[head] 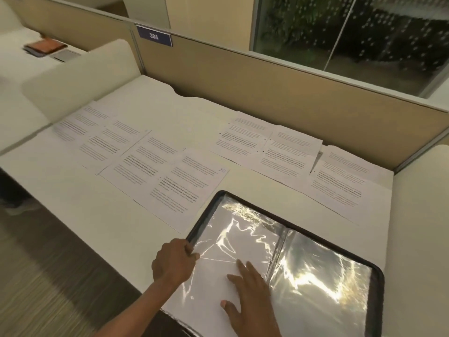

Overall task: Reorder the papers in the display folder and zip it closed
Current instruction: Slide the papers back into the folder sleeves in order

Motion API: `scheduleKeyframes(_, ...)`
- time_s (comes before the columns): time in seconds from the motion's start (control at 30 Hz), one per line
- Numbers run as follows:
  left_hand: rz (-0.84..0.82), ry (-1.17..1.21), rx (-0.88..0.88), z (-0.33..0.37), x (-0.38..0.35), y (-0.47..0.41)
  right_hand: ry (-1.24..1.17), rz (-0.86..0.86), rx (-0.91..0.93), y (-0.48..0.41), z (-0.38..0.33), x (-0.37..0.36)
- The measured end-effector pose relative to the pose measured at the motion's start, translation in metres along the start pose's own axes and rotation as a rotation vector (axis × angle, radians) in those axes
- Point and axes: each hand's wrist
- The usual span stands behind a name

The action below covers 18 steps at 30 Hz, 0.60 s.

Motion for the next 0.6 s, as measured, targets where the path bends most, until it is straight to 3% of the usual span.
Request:
scheduleKeyframes(0.17,0.034,-0.127,0.03,0.004,-0.012,-0.001,0.073,-0.095,0.031,0.0,0.019,0.016)
scheduleKeyframes(0.4,0.148,-0.348,0.003,0.014,-0.009,0.005,0.028,0.031,0.086,-0.016,0.037,0.026)
scheduleKeyframes(0.53,0.16,-0.49,-0.034,0.021,-0.008,-0.004,-0.22,0.012,-0.123,-0.045,0.034,0.047)
scheduleKeyframes(0.6,0.206,-0.427,-0.102,0.022,-0.009,-0.014,-0.384,0.023,-0.268,-0.067,0.028,0.063)
Point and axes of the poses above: each hand's wrist, its own y-axis away from the middle knuckle, its own x-axis out of the back of the hand, z = x × y, and after that the axes turned 11 degrees about -y, right-handed
